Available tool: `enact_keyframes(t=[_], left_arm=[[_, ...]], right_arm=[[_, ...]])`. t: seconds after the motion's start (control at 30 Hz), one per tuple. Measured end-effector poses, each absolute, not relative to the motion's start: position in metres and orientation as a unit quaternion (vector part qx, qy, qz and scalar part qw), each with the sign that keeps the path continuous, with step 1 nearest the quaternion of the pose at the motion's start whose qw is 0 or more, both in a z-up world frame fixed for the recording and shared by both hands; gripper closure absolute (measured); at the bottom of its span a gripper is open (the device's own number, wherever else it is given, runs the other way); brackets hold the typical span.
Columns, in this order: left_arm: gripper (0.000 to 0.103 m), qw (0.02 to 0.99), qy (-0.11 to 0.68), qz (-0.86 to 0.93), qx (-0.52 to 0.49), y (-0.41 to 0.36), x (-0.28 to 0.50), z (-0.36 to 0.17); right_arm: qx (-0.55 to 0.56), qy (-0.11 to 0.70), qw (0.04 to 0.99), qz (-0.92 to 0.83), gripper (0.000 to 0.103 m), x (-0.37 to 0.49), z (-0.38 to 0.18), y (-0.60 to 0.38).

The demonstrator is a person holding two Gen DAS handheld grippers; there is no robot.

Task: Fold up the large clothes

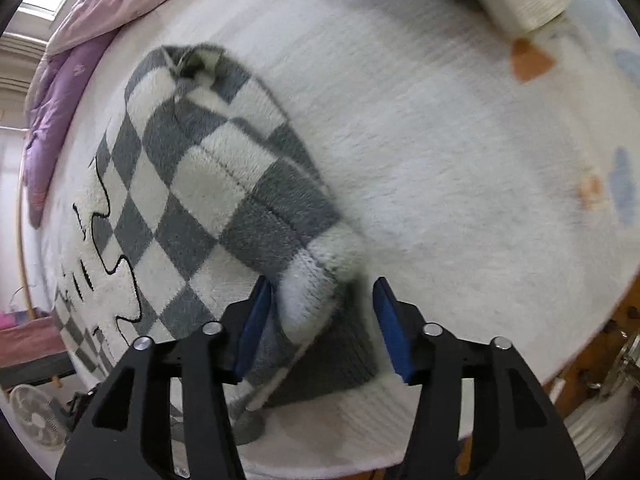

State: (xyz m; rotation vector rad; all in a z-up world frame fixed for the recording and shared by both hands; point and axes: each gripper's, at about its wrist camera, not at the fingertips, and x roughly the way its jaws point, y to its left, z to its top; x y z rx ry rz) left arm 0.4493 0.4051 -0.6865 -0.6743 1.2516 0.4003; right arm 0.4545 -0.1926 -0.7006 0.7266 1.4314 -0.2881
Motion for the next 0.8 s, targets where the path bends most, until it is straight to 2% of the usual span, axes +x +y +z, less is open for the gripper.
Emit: enact_keyframes(t=[0.17,0.27,0.33,0.43,0.5,0.67,0.8], left_arm=[[0.023,0.772,0.517,0.188,-0.319,0.419,0.435,-0.663],[0.020,0.780,0.509,0.191,-0.311,0.423,0.431,-0.666],[0.020,0.780,0.519,0.189,-0.294,0.420,0.431,-0.673],[0.020,0.773,0.536,0.181,-0.287,0.416,0.437,-0.687],[0.020,0.762,0.551,0.170,-0.293,0.418,0.439,-0.700],[0.014,0.759,0.562,0.151,-0.293,0.423,0.437,-0.717],[0.014,0.756,0.558,0.142,-0.312,0.431,0.427,-0.718]], right_arm=[[0.222,0.585,0.769,-0.135,0.052,0.479,-0.636,-0.170],[0.188,0.557,0.809,-0.034,0.063,0.516,-0.614,-0.114],[0.160,0.545,0.823,0.026,0.081,0.540,-0.611,-0.071],[0.140,0.544,0.820,0.106,0.095,0.586,-0.627,0.006],[0.125,0.554,0.813,0.129,0.098,0.610,-0.649,0.047],[0.097,0.593,0.793,0.095,0.103,0.656,-0.719,0.089],[0.093,0.596,0.792,0.090,0.103,0.654,-0.718,0.090]])
